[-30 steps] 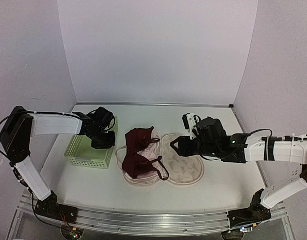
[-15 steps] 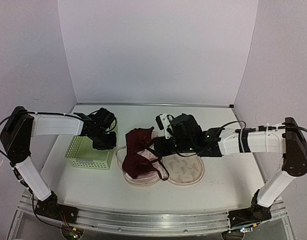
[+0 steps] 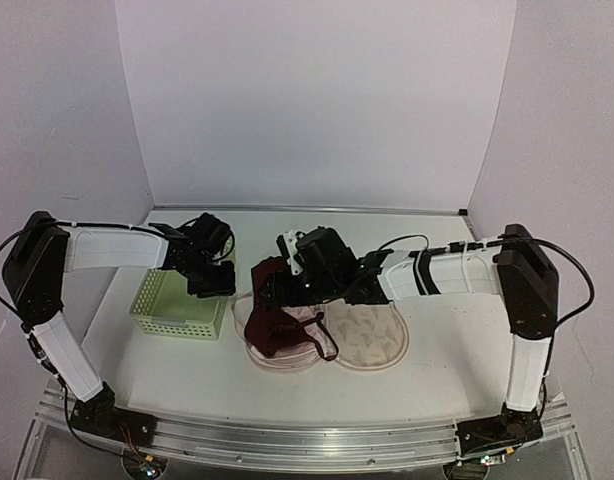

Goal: Unzip the laundry bag and remove the bra
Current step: Adjust the bin at the center of the board, then pick up the bra from the laundry bag.

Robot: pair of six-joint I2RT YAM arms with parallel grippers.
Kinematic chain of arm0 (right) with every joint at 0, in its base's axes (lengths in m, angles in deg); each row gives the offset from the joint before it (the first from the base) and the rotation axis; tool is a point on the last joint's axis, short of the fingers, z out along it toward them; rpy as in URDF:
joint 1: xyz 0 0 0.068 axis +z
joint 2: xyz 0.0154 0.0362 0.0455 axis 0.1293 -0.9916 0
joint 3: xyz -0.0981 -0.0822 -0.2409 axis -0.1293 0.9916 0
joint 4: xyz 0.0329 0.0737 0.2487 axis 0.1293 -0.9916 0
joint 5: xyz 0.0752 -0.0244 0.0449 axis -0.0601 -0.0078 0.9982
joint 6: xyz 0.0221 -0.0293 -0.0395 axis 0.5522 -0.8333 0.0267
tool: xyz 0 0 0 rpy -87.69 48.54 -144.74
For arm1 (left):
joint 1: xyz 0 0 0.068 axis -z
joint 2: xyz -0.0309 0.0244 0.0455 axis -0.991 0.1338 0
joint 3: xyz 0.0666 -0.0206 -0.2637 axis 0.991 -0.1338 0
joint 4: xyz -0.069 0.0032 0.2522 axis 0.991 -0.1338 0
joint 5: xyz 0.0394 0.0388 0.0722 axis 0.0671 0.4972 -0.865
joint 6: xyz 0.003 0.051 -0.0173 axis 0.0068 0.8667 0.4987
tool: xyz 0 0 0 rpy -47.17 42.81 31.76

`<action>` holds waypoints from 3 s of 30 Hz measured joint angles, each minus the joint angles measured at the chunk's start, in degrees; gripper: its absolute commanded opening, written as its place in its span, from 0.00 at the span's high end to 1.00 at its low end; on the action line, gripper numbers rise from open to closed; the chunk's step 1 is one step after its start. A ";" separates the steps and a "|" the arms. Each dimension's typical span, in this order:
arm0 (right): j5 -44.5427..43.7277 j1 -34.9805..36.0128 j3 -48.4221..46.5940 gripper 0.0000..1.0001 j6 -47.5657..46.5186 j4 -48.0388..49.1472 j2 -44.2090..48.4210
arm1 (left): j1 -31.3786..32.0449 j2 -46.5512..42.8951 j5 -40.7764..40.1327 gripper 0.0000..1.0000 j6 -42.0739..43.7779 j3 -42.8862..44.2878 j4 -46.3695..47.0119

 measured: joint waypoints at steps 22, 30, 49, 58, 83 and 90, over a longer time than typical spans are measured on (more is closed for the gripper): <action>-0.24 -0.24 -7.65 0.40 6.10 -1.38 -12.90 | 0.00 -16.63 -2.49 0.54 4.33 1.42 -3.34; -0.87 -0.68 -9.62 0.41 6.54 -1.33 -14.93 | 0.00 -18.71 -2.49 0.54 4.76 1.40 -3.61; -4.63 -0.87 -9.55 0.43 5.20 -2.40 -15.04 | 0.00 -19.08 -3.87 0.53 5.92 1.36 -4.07; -1.20 -0.87 -9.40 0.53 6.36 -2.19 -16.35 | 0.00 -19.08 -3.91 0.53 6.21 1.27 -4.07; 0.55 -0.87 -3.58 1.00 6.05 0.98 -13.22 | 0.00 -19.08 -3.91 0.54 6.19 1.22 -4.07; -0.02 -0.87 -1.77 1.00 5.18 1.09 -6.69 | 0.00 -19.08 -3.98 0.54 6.27 1.22 -4.07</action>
